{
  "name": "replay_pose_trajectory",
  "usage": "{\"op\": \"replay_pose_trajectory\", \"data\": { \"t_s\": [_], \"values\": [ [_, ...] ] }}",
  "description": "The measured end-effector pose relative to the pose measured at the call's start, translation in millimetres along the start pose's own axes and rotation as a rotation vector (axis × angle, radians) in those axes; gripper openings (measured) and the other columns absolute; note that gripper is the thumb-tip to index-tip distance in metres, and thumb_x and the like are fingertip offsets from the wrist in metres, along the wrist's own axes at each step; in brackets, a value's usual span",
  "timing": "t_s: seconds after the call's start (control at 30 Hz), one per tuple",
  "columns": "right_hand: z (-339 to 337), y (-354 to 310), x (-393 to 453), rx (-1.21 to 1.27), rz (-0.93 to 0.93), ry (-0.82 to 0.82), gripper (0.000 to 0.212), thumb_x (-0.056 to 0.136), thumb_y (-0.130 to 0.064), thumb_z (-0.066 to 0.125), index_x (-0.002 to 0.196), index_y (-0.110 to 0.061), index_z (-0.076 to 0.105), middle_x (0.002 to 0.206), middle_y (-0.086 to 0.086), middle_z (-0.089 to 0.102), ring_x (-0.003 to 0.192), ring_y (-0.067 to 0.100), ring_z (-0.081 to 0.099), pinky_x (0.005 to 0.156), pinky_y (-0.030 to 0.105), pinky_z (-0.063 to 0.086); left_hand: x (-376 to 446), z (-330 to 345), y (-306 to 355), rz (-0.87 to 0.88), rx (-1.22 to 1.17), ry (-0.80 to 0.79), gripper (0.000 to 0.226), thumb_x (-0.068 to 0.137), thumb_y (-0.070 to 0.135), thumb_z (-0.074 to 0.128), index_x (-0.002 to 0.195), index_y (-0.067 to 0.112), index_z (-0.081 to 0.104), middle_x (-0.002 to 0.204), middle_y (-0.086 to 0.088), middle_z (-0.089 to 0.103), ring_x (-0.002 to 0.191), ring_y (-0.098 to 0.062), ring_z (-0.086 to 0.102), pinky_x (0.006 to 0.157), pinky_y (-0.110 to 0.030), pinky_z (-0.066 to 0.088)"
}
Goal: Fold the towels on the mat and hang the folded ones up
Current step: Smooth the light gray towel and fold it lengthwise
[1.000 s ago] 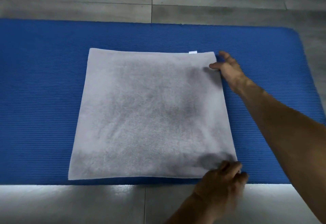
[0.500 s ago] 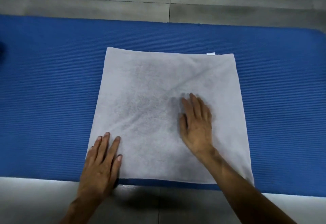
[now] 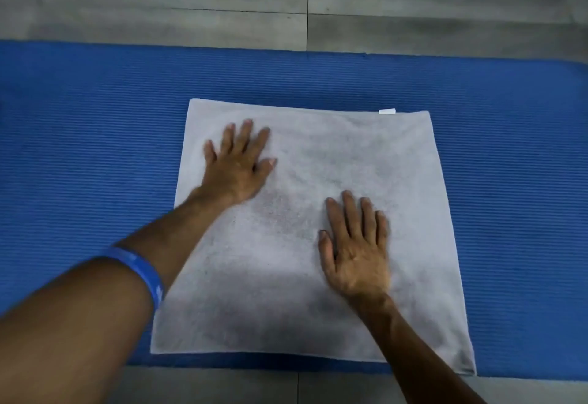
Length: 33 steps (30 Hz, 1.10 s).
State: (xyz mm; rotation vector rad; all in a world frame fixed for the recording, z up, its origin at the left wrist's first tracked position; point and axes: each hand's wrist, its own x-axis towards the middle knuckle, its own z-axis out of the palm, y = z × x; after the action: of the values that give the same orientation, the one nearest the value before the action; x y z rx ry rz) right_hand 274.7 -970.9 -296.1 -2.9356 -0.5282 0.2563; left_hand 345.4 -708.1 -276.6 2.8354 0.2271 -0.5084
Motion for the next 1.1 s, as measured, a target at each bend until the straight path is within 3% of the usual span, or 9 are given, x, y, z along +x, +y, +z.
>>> {"op": "replay_pose_trajectory", "data": {
  "t_s": [0.1, 0.2, 0.27, 0.37, 0.53, 0.7, 0.83, 0.97, 1.1],
  "values": [
    [0.3, 0.9, 0.7, -0.033, 0.007, -0.035, 0.065, 0.098, -0.051, 0.021, 0.156, -0.027, 0.006, 0.164, 0.003, -0.003, 0.151, 0.028, -0.005, 0.120, 0.052, 0.002, 31.3, -27.0, -23.2, -0.187, 0.029, -0.126, 0.067, 0.093, 0.068, 0.013, 0.149, 0.042, -0.011, 0.158, 0.007, -0.024, 0.146, -0.026, -0.019, 0.115, -0.058, -0.006],
    [-1.5, -0.3, 3.5, -0.046, 0.020, -0.085, 0.066, 0.098, -0.053, 0.017, 0.156, -0.028, -0.001, 0.164, 0.002, -0.010, 0.150, 0.027, -0.011, 0.119, 0.051, -0.004, 20.1, -28.1, -33.7, -0.210, 0.031, -0.015, 0.067, 0.096, 0.061, 0.020, 0.153, 0.032, 0.001, 0.162, -0.004, -0.011, 0.147, -0.032, -0.008, 0.115, -0.061, 0.001],
    [-3.8, -0.7, 4.6, -0.032, 0.038, -0.072, 0.065, 0.097, -0.053, 0.020, 0.156, -0.027, 0.010, 0.164, 0.003, 0.000, 0.151, 0.028, -0.004, 0.119, 0.051, -0.001, -17.6, -10.0, -29.7, -0.092, -0.021, 0.146, 0.062, 0.099, 0.052, 0.025, 0.153, 0.025, 0.014, 0.162, -0.011, 0.004, 0.147, -0.036, 0.005, 0.115, -0.060, 0.008],
    [-4.3, -0.2, 3.8, -0.051, 0.030, -0.085, 0.066, 0.096, -0.054, 0.021, 0.156, -0.026, 0.013, 0.164, 0.003, 0.005, 0.150, 0.030, 0.002, 0.120, 0.052, 0.004, -106.9, 38.0, -22.4, 0.043, -0.005, 0.183, 0.059, 0.100, 0.048, 0.022, 0.154, 0.025, 0.017, 0.162, -0.010, 0.008, 0.148, -0.033, 0.009, 0.116, -0.055, 0.015],
    [-9.6, -2.0, 4.4, -0.046, 0.014, -0.076, 0.064, 0.097, -0.054, 0.023, 0.154, -0.024, 0.022, 0.162, 0.006, 0.016, 0.148, 0.034, 0.014, 0.119, 0.054, 0.010, -226.9, 91.2, -37.2, -0.051, 0.005, 0.136, 0.058, 0.098, 0.046, 0.021, 0.151, 0.023, 0.026, 0.162, -0.006, 0.012, 0.149, -0.027, 0.010, 0.117, -0.050, 0.016],
    [-19.0, -7.7, -0.1, -0.036, 0.053, -0.103, 0.062, 0.099, -0.052, 0.012, 0.154, -0.026, 0.019, 0.163, 0.004, 0.015, 0.149, 0.032, 0.013, 0.120, 0.049, 0.005, -239.1, 83.7, -33.8, -0.112, -0.089, 0.133, 0.057, 0.097, 0.048, 0.022, 0.151, 0.029, 0.027, 0.161, 0.001, 0.014, 0.149, -0.020, 0.007, 0.117, -0.039, 0.005],
    [-28.7, 1.2, -17.4, 0.105, 0.022, -0.067, 0.054, 0.098, -0.043, 0.025, 0.146, -0.024, 0.041, 0.156, 0.004, 0.033, 0.144, 0.033, 0.029, 0.118, 0.052, 0.016, -244.4, 76.4, -36.2, -0.105, -0.238, 0.144, 0.061, 0.094, 0.053, 0.025, 0.147, 0.026, 0.037, 0.159, -0.002, 0.021, 0.147, -0.020, 0.014, 0.117, -0.043, 0.020],
    [-43.6, 41.1, -79.2, 0.190, 0.353, 0.071, 0.058, 0.084, -0.033, 0.044, 0.141, -0.020, 0.046, 0.150, 0.011, 0.040, 0.136, 0.040, 0.038, 0.108, 0.058, 0.027, -264.4, 79.9, -40.7, -0.196, -0.361, 0.267, 0.062, 0.087, 0.050, 0.039, 0.131, 0.010, 0.057, 0.146, -0.018, 0.040, 0.130, -0.036, 0.041, 0.107, -0.050, 0.038],
    [-54.8, 93.7, -135.3, 0.569, 0.608, 0.117, 0.052, 0.085, -0.008, 0.061, 0.134, -0.017, 0.048, 0.132, 0.009, 0.055, 0.114, 0.034, 0.055, 0.097, 0.049, 0.046, -268.8, 76.0, -36.5, -0.377, -0.506, 0.336, 0.054, 0.085, 0.030, 0.068, 0.133, 0.012, 0.049, 0.132, -0.015, 0.048, 0.118, -0.035, 0.046, 0.102, -0.047, 0.041]
  ]
}}
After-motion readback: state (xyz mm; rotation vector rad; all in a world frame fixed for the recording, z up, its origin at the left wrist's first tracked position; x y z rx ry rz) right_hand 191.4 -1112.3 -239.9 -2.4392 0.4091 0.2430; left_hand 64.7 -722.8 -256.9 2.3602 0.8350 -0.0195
